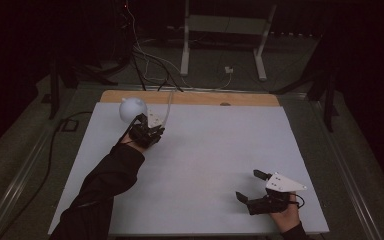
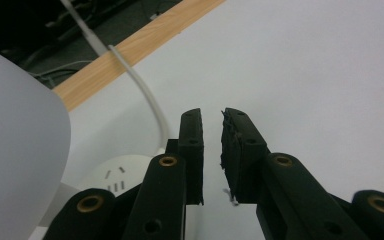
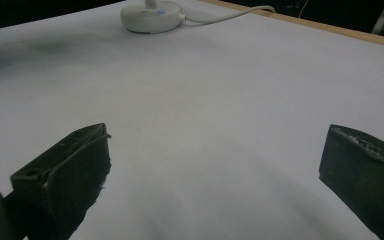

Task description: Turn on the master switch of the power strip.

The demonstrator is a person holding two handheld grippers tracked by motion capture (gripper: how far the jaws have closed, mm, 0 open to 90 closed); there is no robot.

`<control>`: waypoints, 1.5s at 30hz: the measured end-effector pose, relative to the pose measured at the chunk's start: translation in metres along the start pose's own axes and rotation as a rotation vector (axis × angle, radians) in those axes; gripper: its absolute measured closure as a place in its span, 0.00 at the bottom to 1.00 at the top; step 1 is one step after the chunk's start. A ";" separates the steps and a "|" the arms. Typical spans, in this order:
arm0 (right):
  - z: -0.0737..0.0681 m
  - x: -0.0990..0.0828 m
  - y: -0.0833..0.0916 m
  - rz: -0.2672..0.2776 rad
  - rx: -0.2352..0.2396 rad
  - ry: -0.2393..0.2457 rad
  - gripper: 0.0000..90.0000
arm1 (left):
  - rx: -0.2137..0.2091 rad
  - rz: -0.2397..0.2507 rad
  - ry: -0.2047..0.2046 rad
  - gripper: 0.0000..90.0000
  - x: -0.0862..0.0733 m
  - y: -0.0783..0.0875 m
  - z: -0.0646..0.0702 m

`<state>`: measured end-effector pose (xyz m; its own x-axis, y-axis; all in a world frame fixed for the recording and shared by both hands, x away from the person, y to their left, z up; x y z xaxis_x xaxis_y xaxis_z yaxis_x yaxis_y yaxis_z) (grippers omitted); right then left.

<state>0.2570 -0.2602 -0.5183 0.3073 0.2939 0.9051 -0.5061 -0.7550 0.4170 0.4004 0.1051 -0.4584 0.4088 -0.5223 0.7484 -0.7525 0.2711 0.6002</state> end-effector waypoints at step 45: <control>-0.003 0.000 -0.002 -0.009 0.006 0.002 0.00 | -0.374 -0.005 0.068 0.00 -0.077 0.065 0.032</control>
<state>0.2555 -0.2565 -0.5187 0.3101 0.3014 0.9017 -0.4984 -0.7561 0.4242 0.3038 0.1374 -0.4864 0.4544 -0.4731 0.7548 -0.5149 0.5519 0.6559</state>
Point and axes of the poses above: each handheld gripper's, and its own axes: y roughly backward along the jaws, x roughly out of its top, z roughly to its right, the point moved 3 cm from there along -y, roughly forward along the jaws, and after that the axes turned 8 degrees about x, right-handed, at the moved point
